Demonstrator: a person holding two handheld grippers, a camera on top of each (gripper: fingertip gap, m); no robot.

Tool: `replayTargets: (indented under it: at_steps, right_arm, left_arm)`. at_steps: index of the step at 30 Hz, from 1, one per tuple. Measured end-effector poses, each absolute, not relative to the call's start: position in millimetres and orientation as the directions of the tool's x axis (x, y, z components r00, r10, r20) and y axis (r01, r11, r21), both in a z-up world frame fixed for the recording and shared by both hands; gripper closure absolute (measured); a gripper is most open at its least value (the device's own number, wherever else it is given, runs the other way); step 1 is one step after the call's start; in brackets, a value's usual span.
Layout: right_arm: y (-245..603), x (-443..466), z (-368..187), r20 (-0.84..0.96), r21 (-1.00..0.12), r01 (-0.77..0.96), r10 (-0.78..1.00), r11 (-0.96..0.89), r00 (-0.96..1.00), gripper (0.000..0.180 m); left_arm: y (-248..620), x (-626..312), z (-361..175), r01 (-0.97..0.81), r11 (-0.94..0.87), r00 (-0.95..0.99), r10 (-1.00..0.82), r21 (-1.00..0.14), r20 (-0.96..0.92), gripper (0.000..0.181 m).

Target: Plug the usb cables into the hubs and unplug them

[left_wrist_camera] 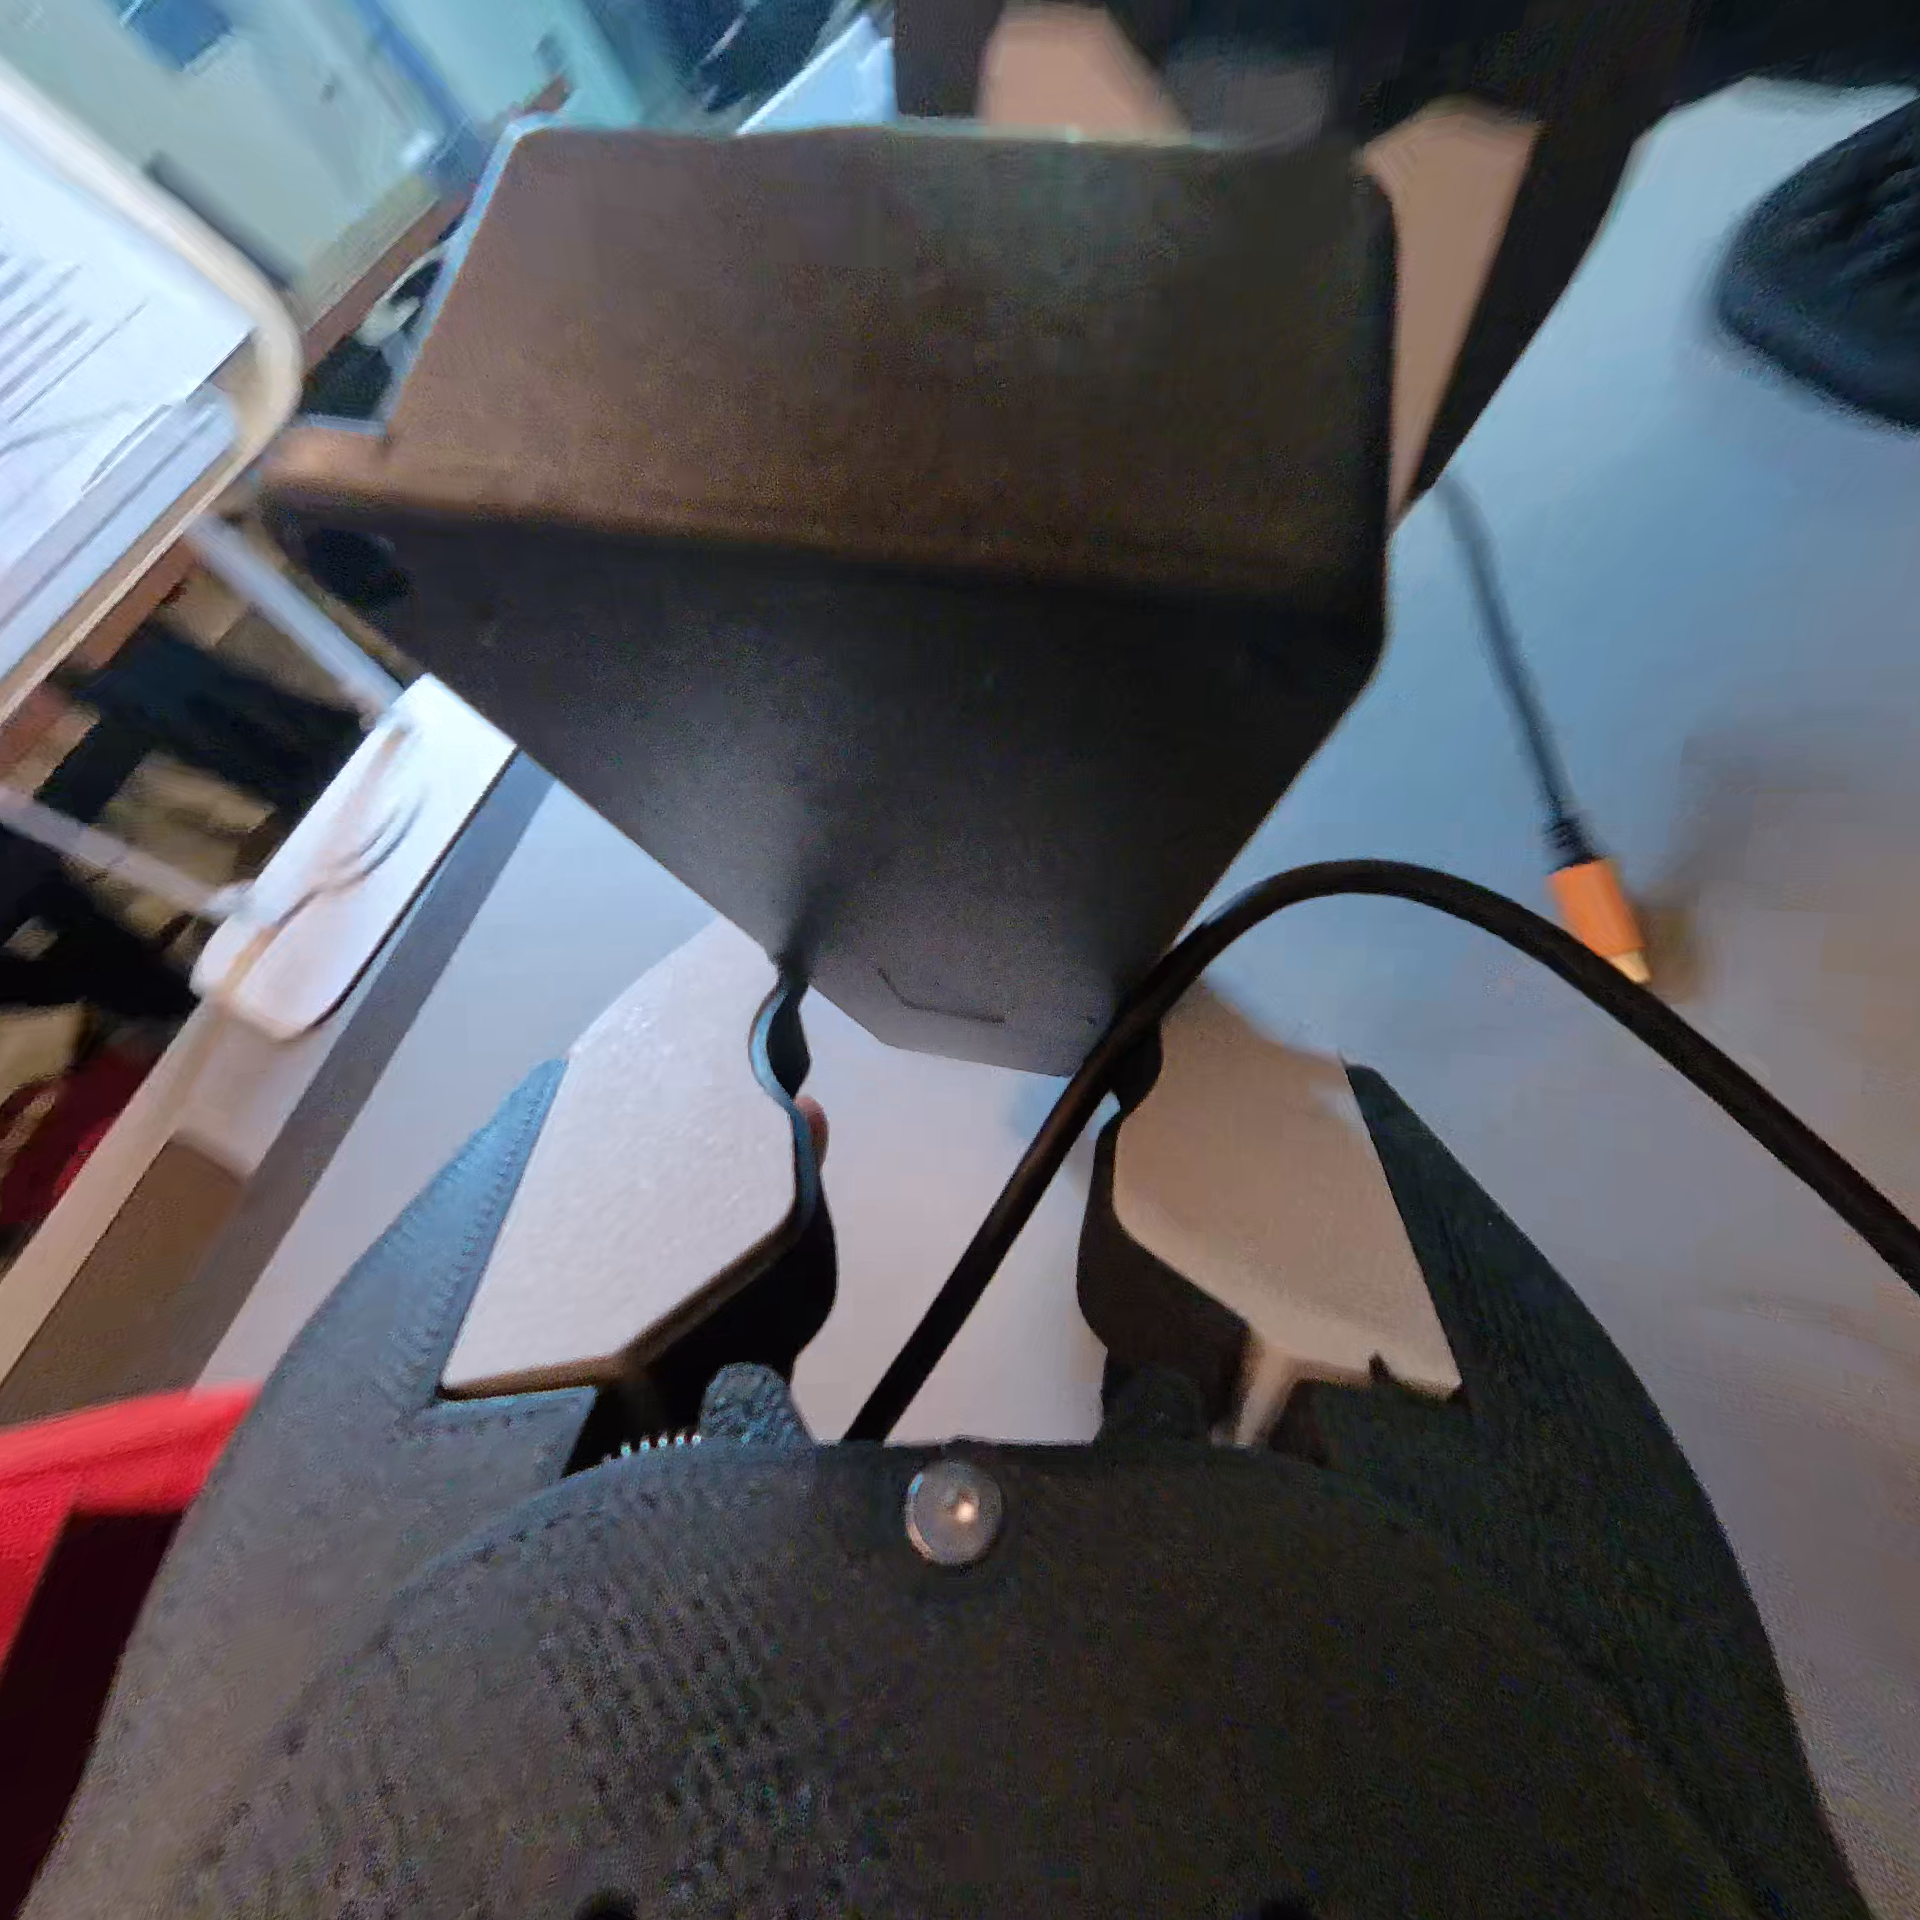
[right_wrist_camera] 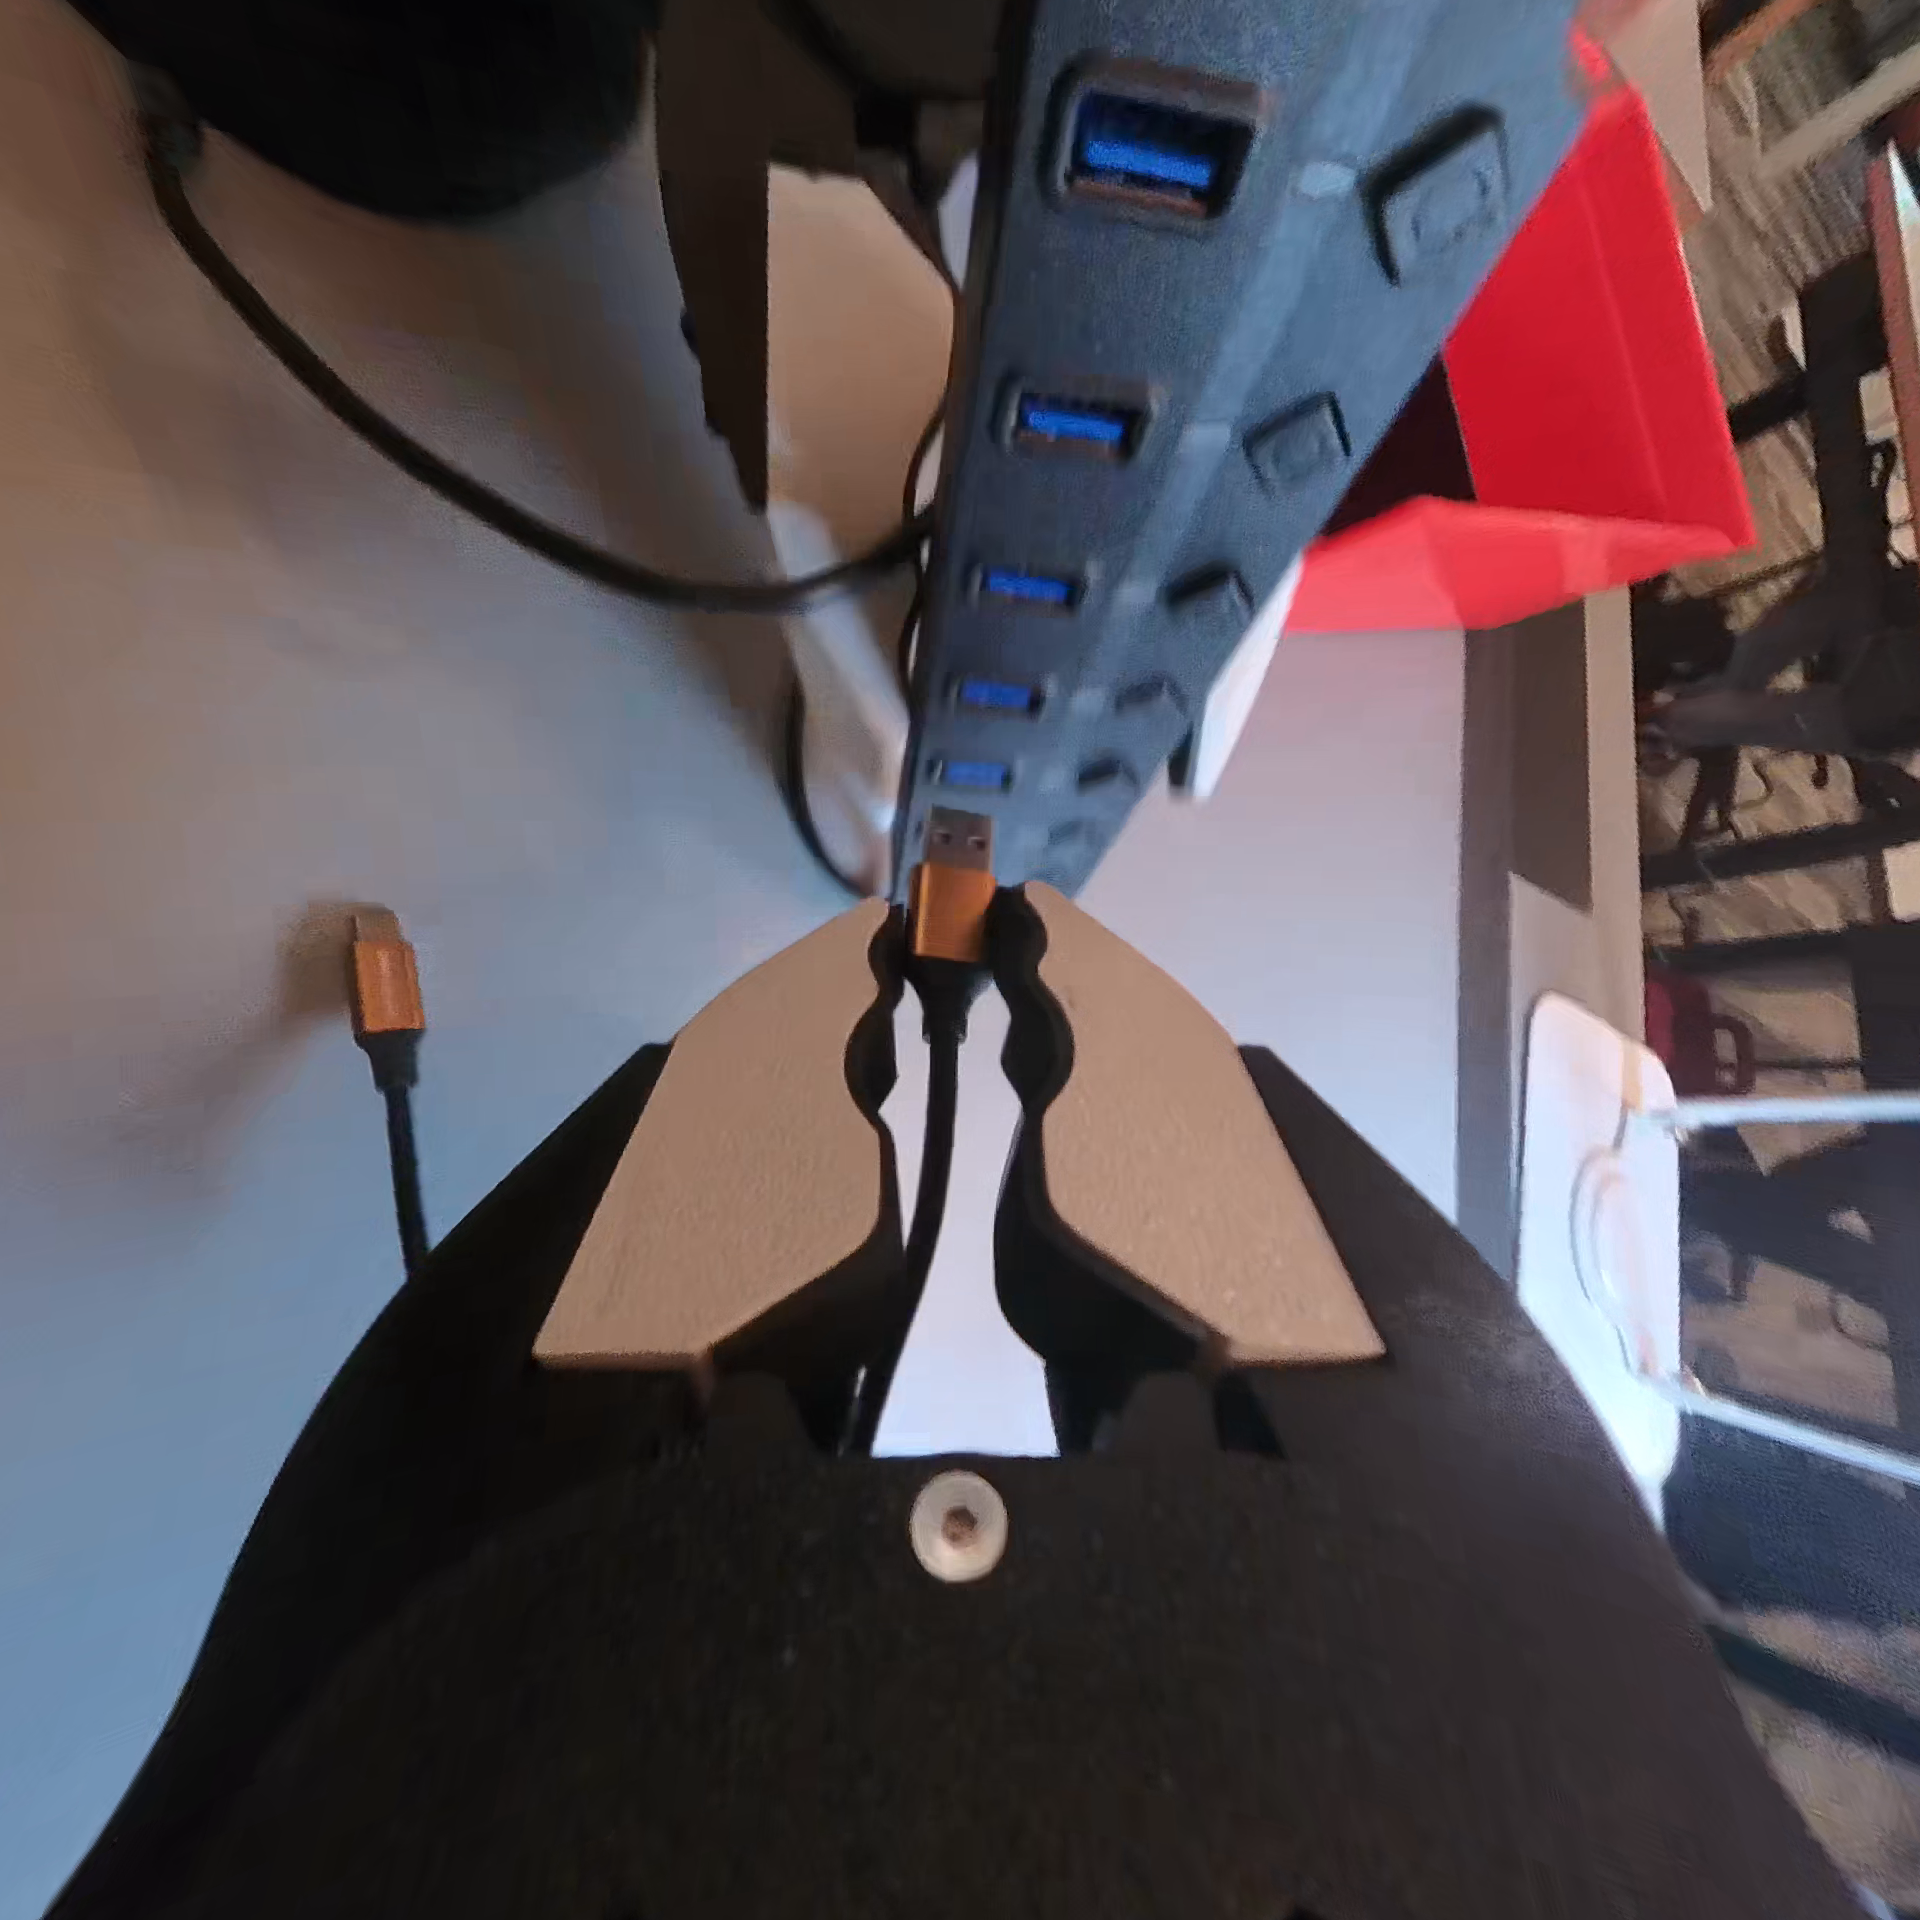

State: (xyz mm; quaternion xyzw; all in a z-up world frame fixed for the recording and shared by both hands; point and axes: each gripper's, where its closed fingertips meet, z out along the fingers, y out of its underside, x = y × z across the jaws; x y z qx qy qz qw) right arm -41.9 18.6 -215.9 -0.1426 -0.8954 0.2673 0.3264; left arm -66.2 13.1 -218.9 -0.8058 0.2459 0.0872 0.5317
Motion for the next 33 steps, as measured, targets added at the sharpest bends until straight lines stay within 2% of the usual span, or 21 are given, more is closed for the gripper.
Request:
replayTargets:
  at_steps: [3, 7, 10, 13, 16, 18, 23, 27, 30, 33]
  right_arm:
    - [61, -42, -180, 0.536, -0.629, 0.122, 0.542, 0.768, -0.647, 0.163]
    - [135, -27, -79, 0.626, -0.746, 0.037, 0.719, 0.665, -0.302, 0.163]
    - [201, -3, -35, 0.697, -0.717, 0.025, 0.716, 0.697, 0.037, 0.163]
    - [254, 5, -47, 0.738, -0.674, 0.148, 0.651, 0.724, 0.174, 0.163]
    - [280, -6, -102, 0.698, -0.693, 0.316, 0.713, 0.648, 0.07, 0.163]
    - [290, -11, -131, 0.683, -0.664, 0.434, 0.731, 0.609, 0.019, 0.151]
    - [272, -14, -102, 0.626, -0.747, 0.335, 0.777, 0.574, 0.062, 0.142]
    - [272, -8, -90, 0.663, -0.719, 0.36, 0.742, 0.595, 0.098, 0.142]
    - [251, -5, -114, 0.608, -0.697, 0.41, 0.788, 0.588, -0.097, 0.145]
    - [219, 20, -167, 0.429, -0.574, 0.576, 0.813, 0.582, -0.394, 0.145]
  left_arm:
    - [7, -94, -215, -0.406, -0.364, 0.912, -0.224, -0.838, -0.345, 0.124]
    - [9, -86, -209, -0.36, -0.325, 0.927, -0.229, -0.875, -0.297, 0.123]
    - [14, -74, -218, -0.366, -0.335, 0.922, -0.256, -0.868, -0.29, 0.123]
    - [17, -72, -219, -0.361, -0.326, 0.924, -0.254, -0.874, -0.287, 0.123]
    - [15, -74, -219, -0.321, -0.325, 0.936, -0.249, -0.889, -0.247, 0.123]
    - [16, -75, -219, -0.305, -0.324, 0.941, -0.247, -0.896, -0.231, 0.123]
    - [15, -72, -218, -0.286, -0.319, 0.943, -0.264, -0.904, -0.205, 0.123]
    - [16, -71, -219, -0.287, -0.317, 0.941, -0.268, -0.904, -0.205, 0.123]
    - [16, -70, -219, -0.286, -0.317, 0.941, -0.269, -0.904, -0.203, 0.123]
    - [16, -70, -219, -0.287, -0.317, 0.941, -0.269, -0.904, -0.204, 0.123]
